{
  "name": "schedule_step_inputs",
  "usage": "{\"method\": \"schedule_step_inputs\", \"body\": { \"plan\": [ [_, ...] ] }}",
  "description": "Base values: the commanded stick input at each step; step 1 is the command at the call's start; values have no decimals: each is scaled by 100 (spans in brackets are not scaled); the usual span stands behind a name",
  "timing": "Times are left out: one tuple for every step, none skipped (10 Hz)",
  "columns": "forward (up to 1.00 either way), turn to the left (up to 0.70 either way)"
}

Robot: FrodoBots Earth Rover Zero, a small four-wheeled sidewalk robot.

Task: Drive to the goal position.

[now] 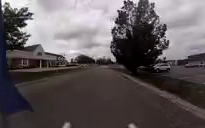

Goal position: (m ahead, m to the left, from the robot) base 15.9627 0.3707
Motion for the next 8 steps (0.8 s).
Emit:
{"method": "schedule_step_inputs", "body": {
  "plan": [
    [45, 0],
    [45, 0],
    [45, 0],
    [45, 0],
    [45, 0],
    [45, 0],
    [45, 0],
    [45, 0]
  ]
}}
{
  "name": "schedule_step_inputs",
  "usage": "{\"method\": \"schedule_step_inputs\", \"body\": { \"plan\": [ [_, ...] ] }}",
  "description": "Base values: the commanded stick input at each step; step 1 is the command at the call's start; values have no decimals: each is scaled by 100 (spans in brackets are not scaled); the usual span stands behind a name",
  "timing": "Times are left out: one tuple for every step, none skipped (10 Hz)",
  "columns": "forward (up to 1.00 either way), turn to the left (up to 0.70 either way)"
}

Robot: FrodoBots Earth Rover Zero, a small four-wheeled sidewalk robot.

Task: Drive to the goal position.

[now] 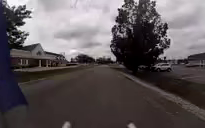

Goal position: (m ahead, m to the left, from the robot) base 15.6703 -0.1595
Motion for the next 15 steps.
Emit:
{"method": "schedule_step_inputs", "body": {
  "plan": [
    [45, 0],
    [45, 0],
    [45, 0],
    [45, 0],
    [45, 0],
    [45, 0],
    [45, 0],
    [45, 0],
    [45, 0],
    [45, 0],
    [45, 0],
    [45, 0],
    [45, 0],
    [45, 0],
    [45, 0]
  ]
}}
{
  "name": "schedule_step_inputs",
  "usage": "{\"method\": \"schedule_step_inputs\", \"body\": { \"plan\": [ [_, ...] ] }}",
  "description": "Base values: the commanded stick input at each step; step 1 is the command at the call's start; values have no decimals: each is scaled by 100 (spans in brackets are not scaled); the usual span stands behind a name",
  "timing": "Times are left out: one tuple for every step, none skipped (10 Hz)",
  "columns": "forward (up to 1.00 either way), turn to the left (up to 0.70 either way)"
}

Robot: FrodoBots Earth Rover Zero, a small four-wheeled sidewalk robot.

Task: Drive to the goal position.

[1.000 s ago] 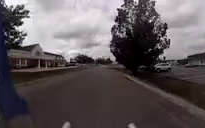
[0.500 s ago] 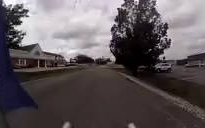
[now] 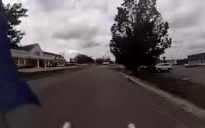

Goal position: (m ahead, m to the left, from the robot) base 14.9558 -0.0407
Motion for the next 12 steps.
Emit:
{"method": "schedule_step_inputs", "body": {
  "plan": [
    [45, 0],
    [45, 0],
    [45, 0],
    [45, 0],
    [45, 0],
    [45, 0],
    [45, 0],
    [45, 0],
    [45, 0],
    [45, 0],
    [45, 0],
    [45, 0]
  ]
}}
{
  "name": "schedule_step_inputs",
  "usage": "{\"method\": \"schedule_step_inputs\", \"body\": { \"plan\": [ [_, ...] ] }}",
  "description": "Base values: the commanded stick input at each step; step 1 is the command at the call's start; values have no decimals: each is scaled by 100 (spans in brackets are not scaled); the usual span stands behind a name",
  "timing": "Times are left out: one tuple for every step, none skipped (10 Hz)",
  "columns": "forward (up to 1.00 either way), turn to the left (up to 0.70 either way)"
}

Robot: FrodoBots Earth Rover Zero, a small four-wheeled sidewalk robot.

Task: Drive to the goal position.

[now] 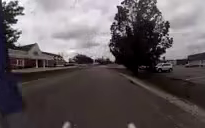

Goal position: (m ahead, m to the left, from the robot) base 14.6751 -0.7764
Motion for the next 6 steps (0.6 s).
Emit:
{"method": "schedule_step_inputs", "body": {
  "plan": [
    [45, 0],
    [45, 0],
    [45, 0],
    [45, 0],
    [45, 0],
    [45, 0]
  ]
}}
